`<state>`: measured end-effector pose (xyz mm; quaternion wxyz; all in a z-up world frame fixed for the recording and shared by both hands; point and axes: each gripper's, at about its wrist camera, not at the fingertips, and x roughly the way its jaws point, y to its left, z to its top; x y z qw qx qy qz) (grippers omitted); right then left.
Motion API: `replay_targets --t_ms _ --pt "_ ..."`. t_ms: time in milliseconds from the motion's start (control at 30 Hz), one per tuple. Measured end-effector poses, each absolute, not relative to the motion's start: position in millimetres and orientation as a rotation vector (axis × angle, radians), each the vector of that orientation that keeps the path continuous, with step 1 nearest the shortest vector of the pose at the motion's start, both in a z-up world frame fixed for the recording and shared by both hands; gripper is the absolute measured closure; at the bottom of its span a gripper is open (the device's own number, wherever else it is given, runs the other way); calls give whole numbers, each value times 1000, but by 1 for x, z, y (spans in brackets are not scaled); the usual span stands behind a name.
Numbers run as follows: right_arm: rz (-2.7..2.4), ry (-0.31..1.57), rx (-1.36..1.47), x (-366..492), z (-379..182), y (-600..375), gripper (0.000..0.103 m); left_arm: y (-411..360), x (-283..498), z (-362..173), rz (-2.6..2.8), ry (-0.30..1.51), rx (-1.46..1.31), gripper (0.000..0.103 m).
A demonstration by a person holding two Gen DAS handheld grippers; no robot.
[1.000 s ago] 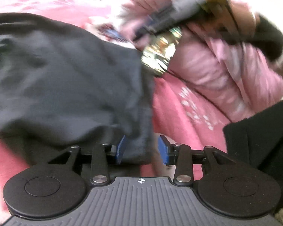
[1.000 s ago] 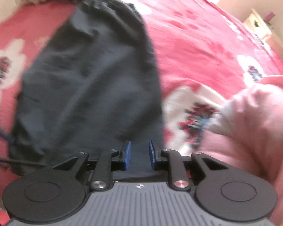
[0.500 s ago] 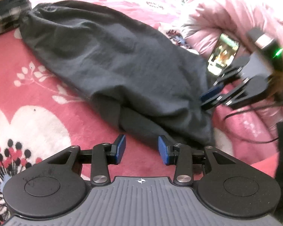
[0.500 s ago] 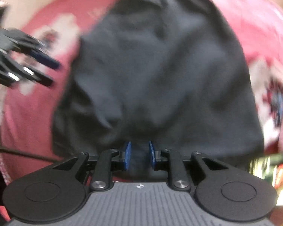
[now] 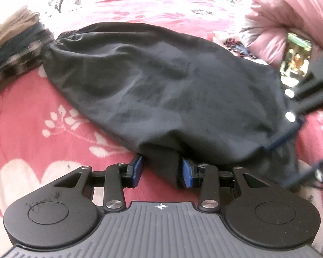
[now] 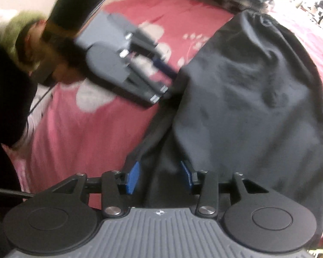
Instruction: Fold clothes
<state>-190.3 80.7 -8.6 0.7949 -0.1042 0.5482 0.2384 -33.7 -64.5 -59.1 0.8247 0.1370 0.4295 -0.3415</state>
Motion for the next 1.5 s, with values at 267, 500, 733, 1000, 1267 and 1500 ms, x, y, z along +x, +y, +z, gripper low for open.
replay_targets --t_ms 267,500,733,1000,1267,1500 --pt "504 1202 -227 -200 -18 77 101 -65 -33 -61 -707 919 287 84" --pt "609 1151 -122 -202 6 75 101 -60 -35 -60 -689 915 296 87" --pt "643 1197 -136 -206 -17 87 101 -53 -40 -60 -684 909 324 87" --pt "614 1214 -45 -220 -21 76 74 -40 -47 -50 -733 905 385 81" --pt "279 1060 158 -256 15 1 74 -38 -58 -8 -900 806 296 75" --pt "-64 1013 152 -252 13 -41 73 -107 -87 -28 -1143 835 389 74"
